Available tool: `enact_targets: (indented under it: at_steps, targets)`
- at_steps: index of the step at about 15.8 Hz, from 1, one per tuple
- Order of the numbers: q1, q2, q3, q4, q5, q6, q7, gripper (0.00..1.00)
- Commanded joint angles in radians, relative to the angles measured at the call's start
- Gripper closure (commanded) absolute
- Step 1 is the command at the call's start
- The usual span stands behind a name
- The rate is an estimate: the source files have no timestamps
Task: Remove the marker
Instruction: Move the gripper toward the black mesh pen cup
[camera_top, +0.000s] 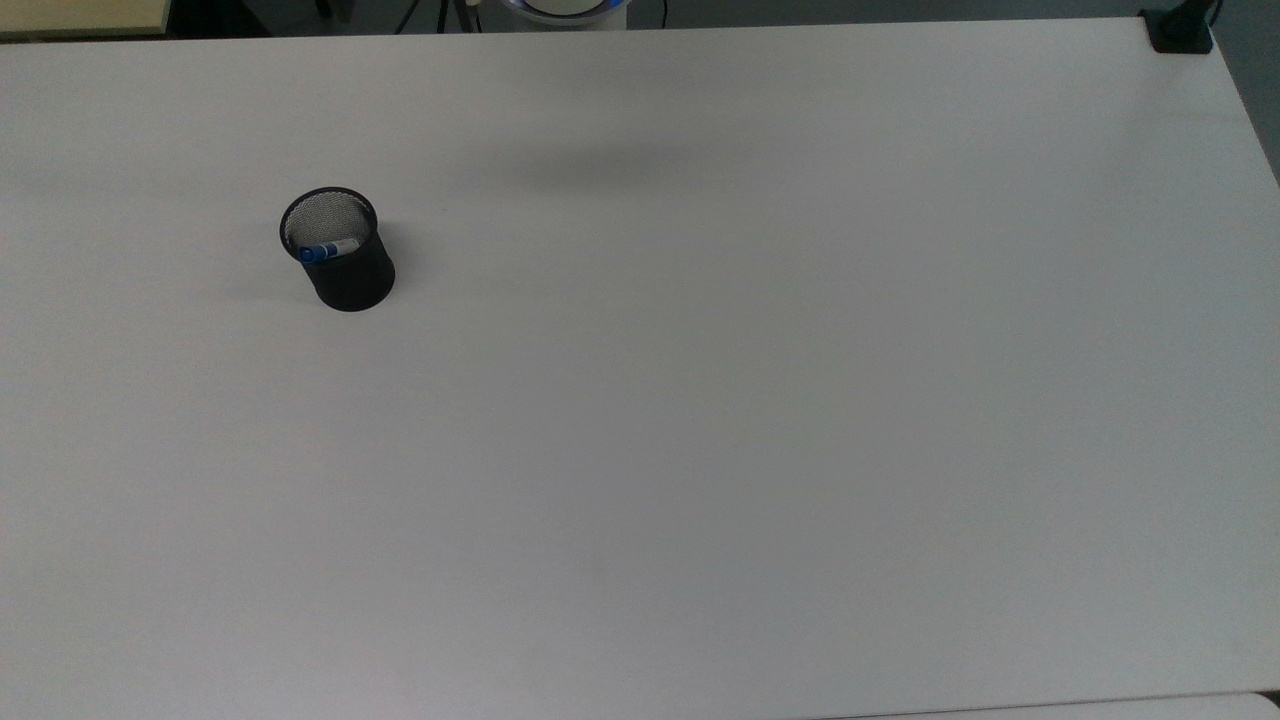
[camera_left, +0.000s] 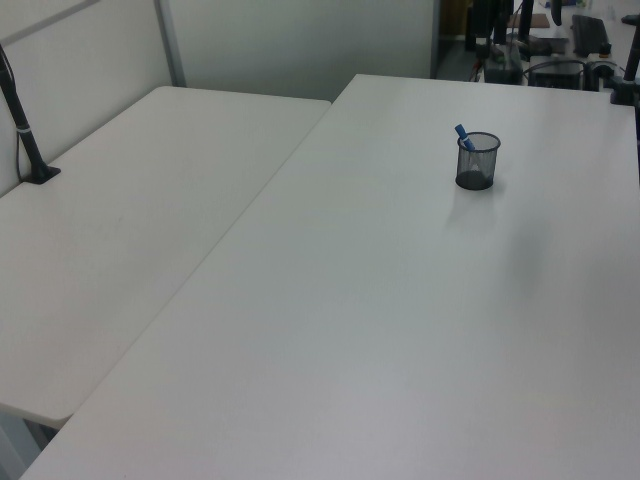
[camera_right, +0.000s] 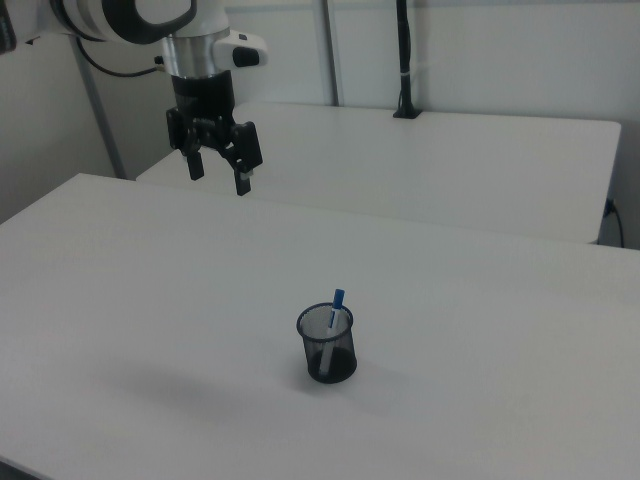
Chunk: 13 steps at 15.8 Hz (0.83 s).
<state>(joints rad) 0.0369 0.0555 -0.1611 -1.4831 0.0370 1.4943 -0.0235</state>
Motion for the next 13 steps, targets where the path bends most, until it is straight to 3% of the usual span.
enact_targets:
  at_steps: [1, 13]
  targets:
    - [0.009, -0.022, 0.000, -0.032, 0.004, -0.005, -0.015, 0.00]
    - [0.009, -0.017, 0.006, -0.032, -0.005, -0.008, -0.019, 0.00]
